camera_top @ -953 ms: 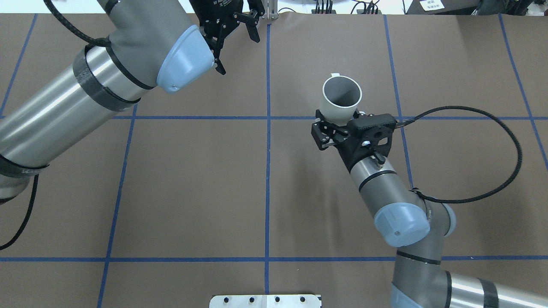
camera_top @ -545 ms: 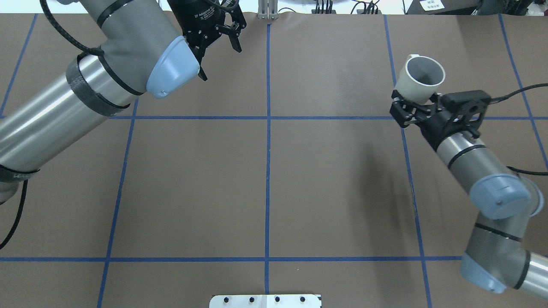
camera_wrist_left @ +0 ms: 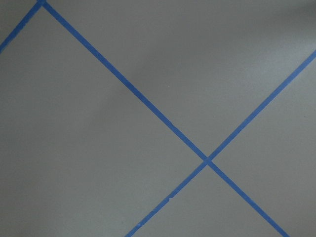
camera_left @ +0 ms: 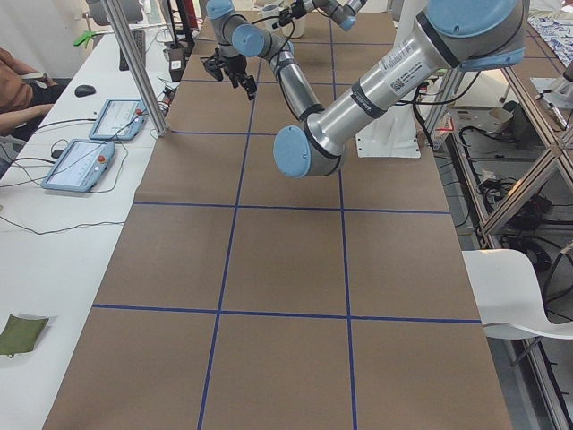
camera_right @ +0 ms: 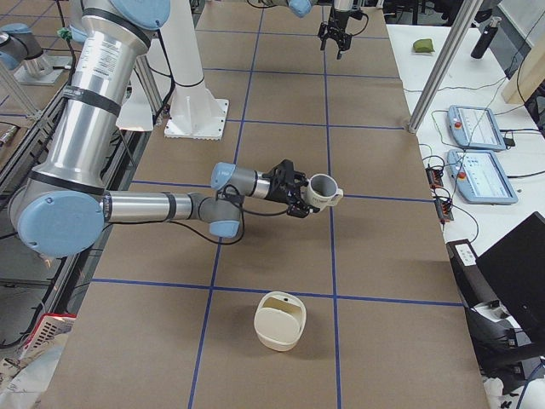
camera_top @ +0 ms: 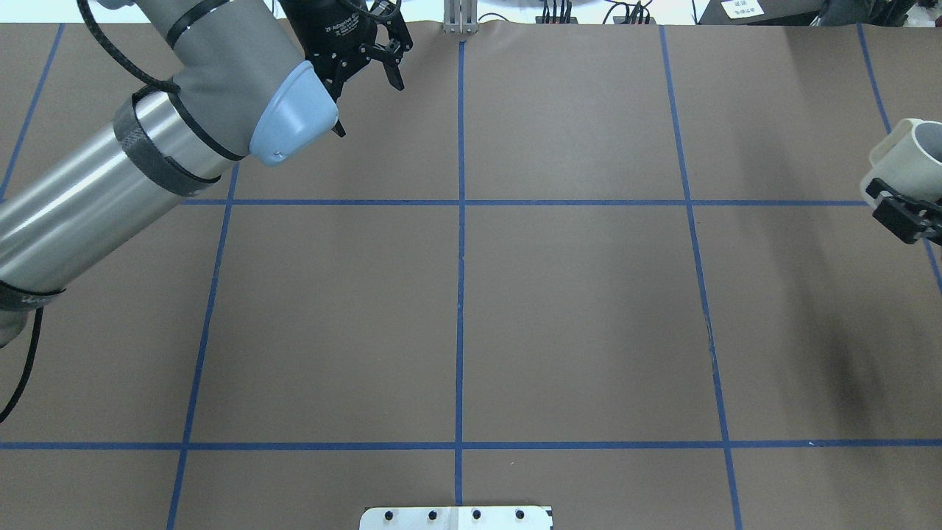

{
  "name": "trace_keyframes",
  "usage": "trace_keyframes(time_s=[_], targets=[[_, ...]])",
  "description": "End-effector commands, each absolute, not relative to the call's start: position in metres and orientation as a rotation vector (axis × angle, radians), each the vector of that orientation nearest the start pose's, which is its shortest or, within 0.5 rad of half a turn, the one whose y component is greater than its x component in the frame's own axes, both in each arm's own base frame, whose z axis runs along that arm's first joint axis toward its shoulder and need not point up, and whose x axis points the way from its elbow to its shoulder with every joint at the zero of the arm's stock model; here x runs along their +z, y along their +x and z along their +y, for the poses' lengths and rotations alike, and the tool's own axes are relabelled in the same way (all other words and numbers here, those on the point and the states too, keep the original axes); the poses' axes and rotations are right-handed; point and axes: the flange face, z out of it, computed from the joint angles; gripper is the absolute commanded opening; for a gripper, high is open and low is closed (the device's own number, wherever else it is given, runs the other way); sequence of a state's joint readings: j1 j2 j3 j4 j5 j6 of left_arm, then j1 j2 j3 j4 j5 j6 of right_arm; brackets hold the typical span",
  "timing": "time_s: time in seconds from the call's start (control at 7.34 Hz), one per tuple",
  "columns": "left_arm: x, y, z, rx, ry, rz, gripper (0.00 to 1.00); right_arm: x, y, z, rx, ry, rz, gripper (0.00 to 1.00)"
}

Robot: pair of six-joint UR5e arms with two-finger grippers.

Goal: Left arm hands cup to right arm to dump lemon

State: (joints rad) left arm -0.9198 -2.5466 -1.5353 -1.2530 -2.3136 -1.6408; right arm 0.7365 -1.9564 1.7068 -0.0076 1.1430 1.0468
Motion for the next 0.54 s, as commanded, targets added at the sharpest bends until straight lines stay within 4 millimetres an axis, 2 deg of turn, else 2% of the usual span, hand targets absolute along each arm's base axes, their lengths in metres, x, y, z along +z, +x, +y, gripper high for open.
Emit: trace_keyframes(time_s=[0.0, 0.14, 0.41], targets=[[0.092, 0.376, -0.609, -0.688, -0.416, 0.844, 1.0, 0.674, -0.065, -0.314, 0.531, 1.058, -0.875, 0.12], [0.093, 0.377, -0.608, -0.687, -0.417, 0.842, 1.0, 0.686, -0.045, -0.303, 0.613, 1.002, -0.947, 0.1], [0.093, 0.377, -0.608, -0.687, -0.417, 0.842, 1.0, 0.693, -0.01, -0.284, 0.781, 0.909, -1.064, 0.11]])
